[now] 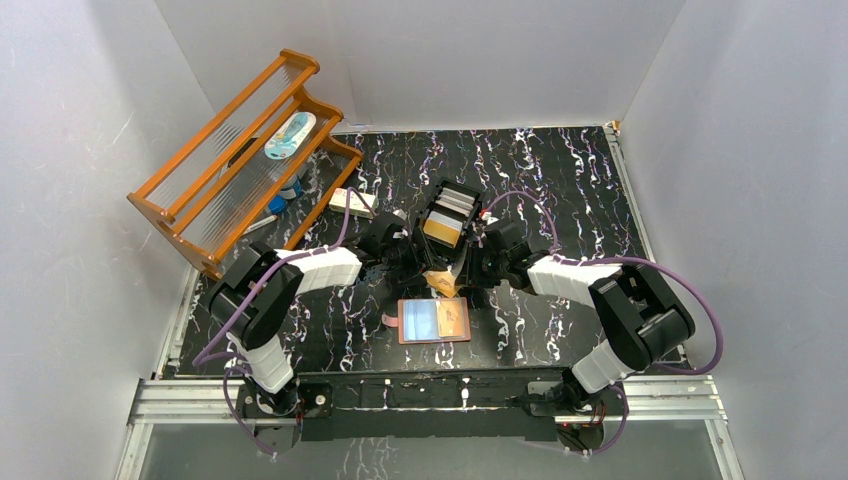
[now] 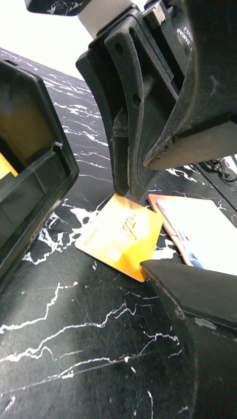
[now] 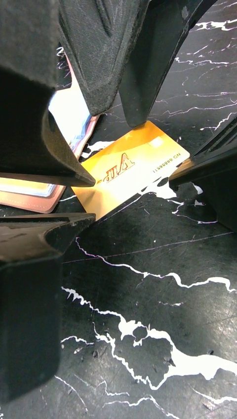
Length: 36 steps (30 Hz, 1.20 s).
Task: Put the credit cards into the card holder
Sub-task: Pick up the credit card from the center of the board.
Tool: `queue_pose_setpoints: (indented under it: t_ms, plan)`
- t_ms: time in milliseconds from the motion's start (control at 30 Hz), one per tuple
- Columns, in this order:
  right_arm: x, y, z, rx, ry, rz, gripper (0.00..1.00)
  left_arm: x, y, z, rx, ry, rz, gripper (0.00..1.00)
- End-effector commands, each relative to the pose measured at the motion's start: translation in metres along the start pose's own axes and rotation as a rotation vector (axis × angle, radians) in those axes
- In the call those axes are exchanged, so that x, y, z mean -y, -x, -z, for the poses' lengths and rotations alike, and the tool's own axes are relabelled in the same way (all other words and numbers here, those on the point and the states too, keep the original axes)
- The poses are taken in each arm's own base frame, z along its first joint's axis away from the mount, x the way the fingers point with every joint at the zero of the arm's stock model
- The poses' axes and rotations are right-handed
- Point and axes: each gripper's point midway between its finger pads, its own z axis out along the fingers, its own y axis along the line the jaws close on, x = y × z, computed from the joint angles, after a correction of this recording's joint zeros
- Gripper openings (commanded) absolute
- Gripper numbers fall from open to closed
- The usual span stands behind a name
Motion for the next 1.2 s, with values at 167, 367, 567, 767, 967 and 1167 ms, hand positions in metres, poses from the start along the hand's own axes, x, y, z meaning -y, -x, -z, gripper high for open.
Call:
queue_pose_setpoints:
  t_ms: [167, 367, 567, 767, 967, 1167]
  plan:
    - [0.013, -0.019, -0.004, -0.046, -0.026, -0.02, 0.34, 0.016, -0.004, 0.002, -0.009, -0.056, -0.013, 0.63]
    - [0.013, -0.02, -0.004, -0.046, -0.027, -0.023, 0.34, 0.002, -0.012, 0.016, 0.011, 0.031, 0.145, 0.64]
    - [0.014, -0.021, -0.004, -0.05, -0.028, -0.025, 0.34, 0.001, -0.005, 0.023, 0.107, 0.114, 0.247, 0.68]
    - [0.013, -0.023, -0.005, -0.058, -0.025, -0.028, 0.34, -0.012, 0.001, 0.019, 0.196, 0.176, 0.316, 0.68]
    - [0.013, -0.025, -0.006, -0.071, -0.017, -0.029, 0.33, -0.014, 0.013, 0.014, 0.281, 0.147, 0.343, 0.66]
    - [0.011, -0.011, 0.003, -0.036, -0.049, 0.008, 0.35, -0.018, 0.009, 0.002, 0.247, 0.16, 0.327, 0.65]
